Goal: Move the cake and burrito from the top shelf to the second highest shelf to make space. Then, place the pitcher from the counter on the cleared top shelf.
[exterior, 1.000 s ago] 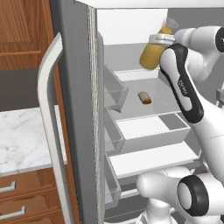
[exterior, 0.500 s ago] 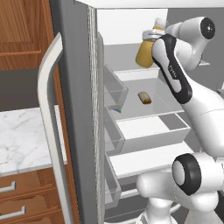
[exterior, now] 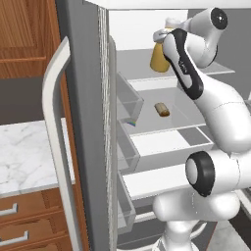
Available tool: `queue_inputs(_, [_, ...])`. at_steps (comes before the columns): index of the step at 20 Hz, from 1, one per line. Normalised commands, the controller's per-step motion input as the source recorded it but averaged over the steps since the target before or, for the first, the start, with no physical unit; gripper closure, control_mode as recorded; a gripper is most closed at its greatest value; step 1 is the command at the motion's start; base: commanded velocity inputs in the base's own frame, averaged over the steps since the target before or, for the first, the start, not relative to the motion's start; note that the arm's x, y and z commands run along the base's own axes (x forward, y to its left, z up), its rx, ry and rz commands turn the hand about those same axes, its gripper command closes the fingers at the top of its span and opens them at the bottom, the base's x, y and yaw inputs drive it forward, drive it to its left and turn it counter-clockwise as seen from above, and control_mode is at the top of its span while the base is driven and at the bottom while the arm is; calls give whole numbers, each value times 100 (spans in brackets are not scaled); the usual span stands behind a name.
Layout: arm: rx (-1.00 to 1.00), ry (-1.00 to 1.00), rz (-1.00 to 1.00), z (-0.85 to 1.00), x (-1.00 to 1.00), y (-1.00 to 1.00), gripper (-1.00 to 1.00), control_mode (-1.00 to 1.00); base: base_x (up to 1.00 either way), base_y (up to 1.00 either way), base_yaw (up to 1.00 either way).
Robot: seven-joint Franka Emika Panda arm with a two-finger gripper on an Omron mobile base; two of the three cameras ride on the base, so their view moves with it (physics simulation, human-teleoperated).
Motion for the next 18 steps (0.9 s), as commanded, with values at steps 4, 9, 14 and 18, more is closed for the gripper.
queue_inputs(4, [-9,-6,0,-31,39,10,100,-100,0,0,0])
queue_inputs(9, [-8,-6,0,-30,43,7,100,-100,0,0,0])
queue_inputs(14, [-5,-4,0,-31,49,2,100,-100,0,0,0])
queue_inputs(18, [-5,-1,0,-27,52,2,-100,-100,0,0,0])
